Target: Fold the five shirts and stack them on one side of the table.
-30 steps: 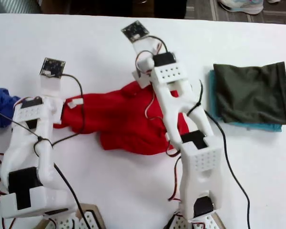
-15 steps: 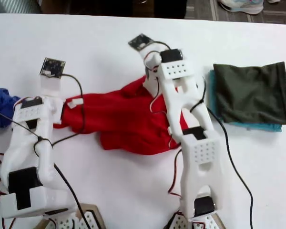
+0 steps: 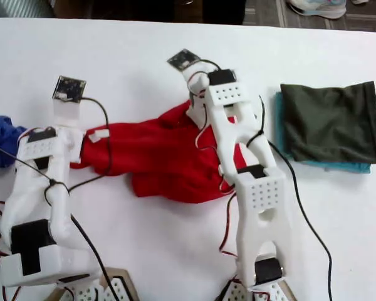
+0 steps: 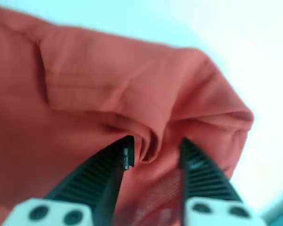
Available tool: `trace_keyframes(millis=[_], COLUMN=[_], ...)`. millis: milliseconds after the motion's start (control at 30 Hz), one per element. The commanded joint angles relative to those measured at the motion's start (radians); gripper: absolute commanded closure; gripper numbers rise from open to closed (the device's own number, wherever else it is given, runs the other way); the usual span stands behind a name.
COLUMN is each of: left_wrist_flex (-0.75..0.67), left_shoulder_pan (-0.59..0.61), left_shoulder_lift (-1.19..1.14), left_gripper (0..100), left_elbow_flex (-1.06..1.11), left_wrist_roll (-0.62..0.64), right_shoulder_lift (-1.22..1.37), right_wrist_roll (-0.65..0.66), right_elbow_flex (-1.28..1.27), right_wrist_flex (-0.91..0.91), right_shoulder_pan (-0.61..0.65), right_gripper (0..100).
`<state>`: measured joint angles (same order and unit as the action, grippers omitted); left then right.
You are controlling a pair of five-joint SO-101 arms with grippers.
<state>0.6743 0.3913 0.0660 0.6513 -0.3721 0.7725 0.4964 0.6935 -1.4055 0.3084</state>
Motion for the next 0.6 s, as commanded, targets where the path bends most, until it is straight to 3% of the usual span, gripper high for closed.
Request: trace_keyframes(millis=[0,67,433,567], left_wrist_flex=[-0.017,-0.017,-0.017,-0.017], left_shoulder_pan=[0.009,0.009,0.009,0.009], left_shoulder_lift=[0.006,0.006,0.006,0.006], left_gripper=[97,97,97,97], left_elbow_flex=[-0.010,-0.010,-0.012,-0.012], left_wrist_roll=[0.012,0.012,0.012,0.012], right_shoulder_lift=[-0.019,-0.016,-0.010,-0.008], right_wrist_roll=[0.005,0.005,0.005,0.005], right_elbow_flex=[0.074,0.095,0.100,0.100], right_wrist_flex=[0.010,0.007,-0.079,-0.077], right_shoulder_pan=[0.004,0.005,0.002,-0.002], right_gripper=[94.4,98.1,96.6,90.7])
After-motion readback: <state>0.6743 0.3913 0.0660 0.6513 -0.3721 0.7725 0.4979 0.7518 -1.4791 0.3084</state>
